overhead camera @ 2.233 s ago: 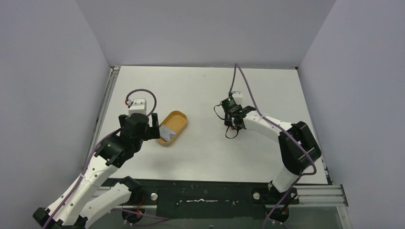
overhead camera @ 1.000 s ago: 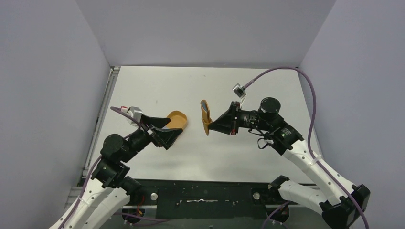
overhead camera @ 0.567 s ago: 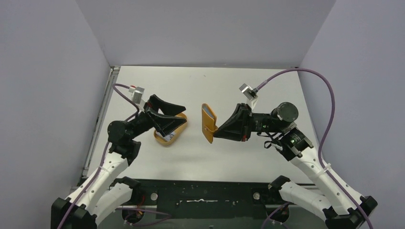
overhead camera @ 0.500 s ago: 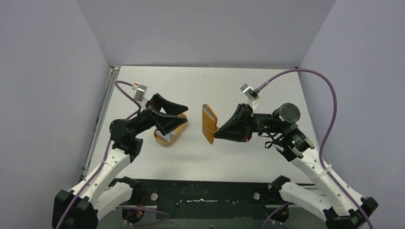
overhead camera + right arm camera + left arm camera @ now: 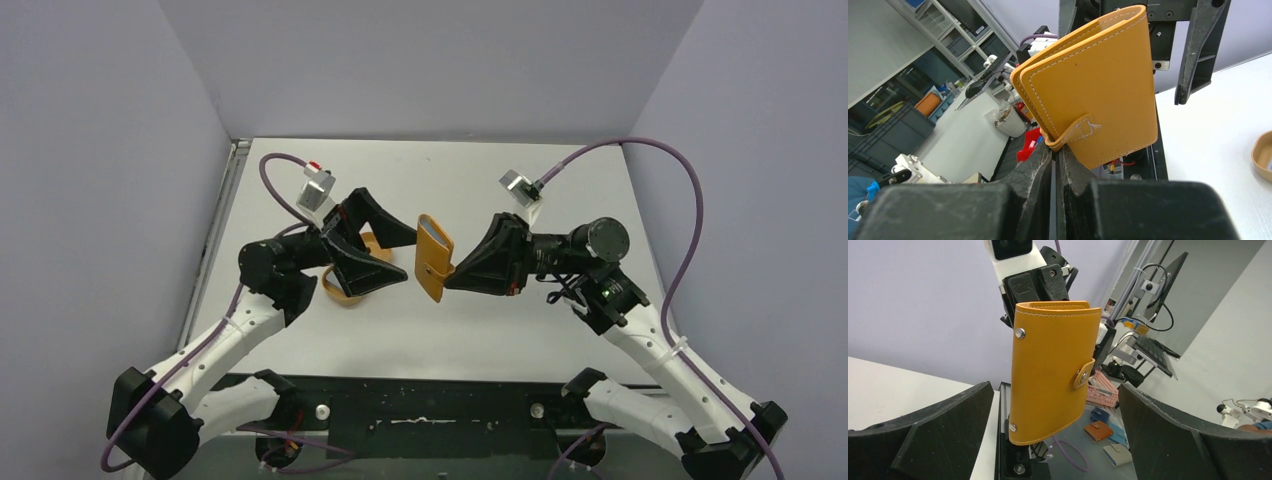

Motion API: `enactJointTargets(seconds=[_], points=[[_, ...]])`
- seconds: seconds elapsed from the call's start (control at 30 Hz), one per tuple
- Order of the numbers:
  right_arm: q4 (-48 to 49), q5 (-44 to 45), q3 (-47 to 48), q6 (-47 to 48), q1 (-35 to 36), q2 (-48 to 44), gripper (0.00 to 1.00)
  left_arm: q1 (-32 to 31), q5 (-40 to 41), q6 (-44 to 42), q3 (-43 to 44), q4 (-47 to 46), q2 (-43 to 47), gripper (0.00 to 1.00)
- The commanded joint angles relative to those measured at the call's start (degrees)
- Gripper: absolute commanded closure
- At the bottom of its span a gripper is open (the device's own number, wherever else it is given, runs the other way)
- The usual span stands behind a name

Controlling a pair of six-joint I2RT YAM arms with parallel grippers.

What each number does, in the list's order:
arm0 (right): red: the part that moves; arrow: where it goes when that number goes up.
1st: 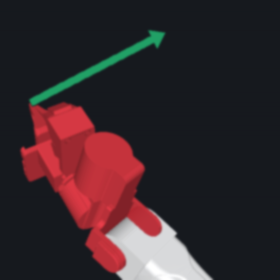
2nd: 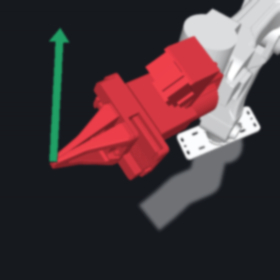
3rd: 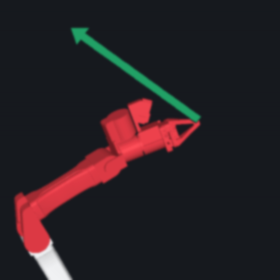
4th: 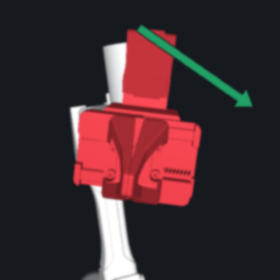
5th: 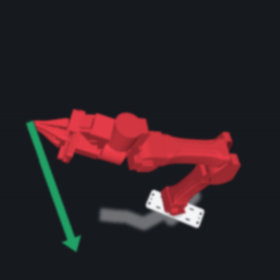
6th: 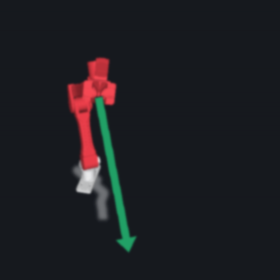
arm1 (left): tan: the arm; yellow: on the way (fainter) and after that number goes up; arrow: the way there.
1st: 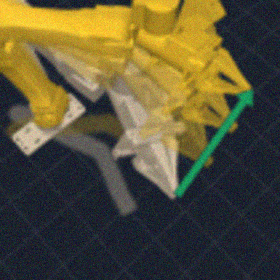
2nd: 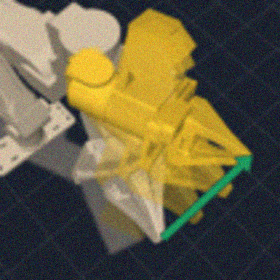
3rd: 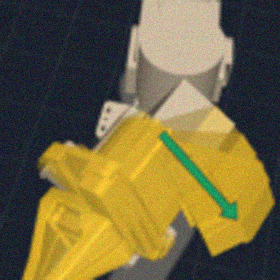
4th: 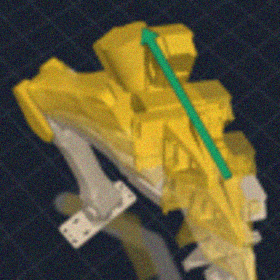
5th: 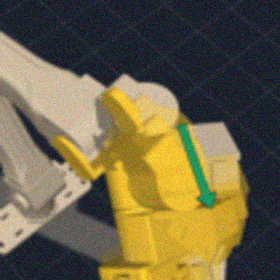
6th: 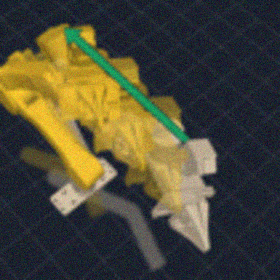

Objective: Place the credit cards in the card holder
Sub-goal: Turn over the card holder at the center of the board.

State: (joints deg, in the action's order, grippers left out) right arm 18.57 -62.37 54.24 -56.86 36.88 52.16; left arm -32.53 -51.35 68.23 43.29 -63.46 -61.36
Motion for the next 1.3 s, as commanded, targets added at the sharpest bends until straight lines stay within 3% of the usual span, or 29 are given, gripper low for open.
enactJointTargets(seconds=[0.0,0.17,0.3,0.4,0.63,0.77,0.83,0.9,0.97,1.07,1.13,1.27], points=[[5.69,-0.31,1.66,-1.41,1.01,0.24,1.00,-0.84,-1.34,-3.81,2.81,1.55,0.11,0.03],[5.75,0.04,1.32,-1.06,1.76,0.73,1.00,-3.17,-1.71,-6.63,4.35,4.68,-0.07,0.03],[5.58,0.14,1.30,-0.64,2.17,0.79,1.00,-3.84,-1.96,-6.51,4.78,4.25,-0.45,0.12],[4.64,0.23,1.31,0.05,2.23,0.55,1.00,-4.02,-2.57,-4.79,4.88,1.26,-1.09,0.27],[1.95,0.05,1.54,1.91,2.32,-0.06,1.00,-4.28,-2.99,-2.52,4.14,-2.38,-1.74,0.73],[-3.58,0.64,2.69,5.71,2.32,-1.26,0.99,-4.26,-2.95,-2.53,3.55,-2.47,-1.17,0.91],[-9.53,1.18,4.17,9.88,2.32,-1.89,0.75,-4.21,-2.92,-2.96,3.07,-1.78,-0.56,1.00],[-16.10,2.28,5.96,14.30,2.27,-2.49,0.44,-3.92,-2.10,-4.28,1.89,-0.15,0.57,1.00],[-25.72,5.08,8.13,20.12,2.30,-3.16,0.26,-3.22,-0.96,-5.73,0.55,2.21,2.54,1.00],[-38.78,11.22,10.66,28.74,2.30,-4.27,0.10,-0.69,2.01,-7.71,-2.88,7.68,6.73,1.00],[-44.64,17.27,11.12,32.21,2.27,-5.00,0.07,1.39,5.68,-10.08,-5.61,14.83,10.31,1.00],[-50.52,38.83,8.47,35.06,2.29,-7.21,0.07,0.82,18.74,-20.92,-7.37,41.70,17.63,1.00]])
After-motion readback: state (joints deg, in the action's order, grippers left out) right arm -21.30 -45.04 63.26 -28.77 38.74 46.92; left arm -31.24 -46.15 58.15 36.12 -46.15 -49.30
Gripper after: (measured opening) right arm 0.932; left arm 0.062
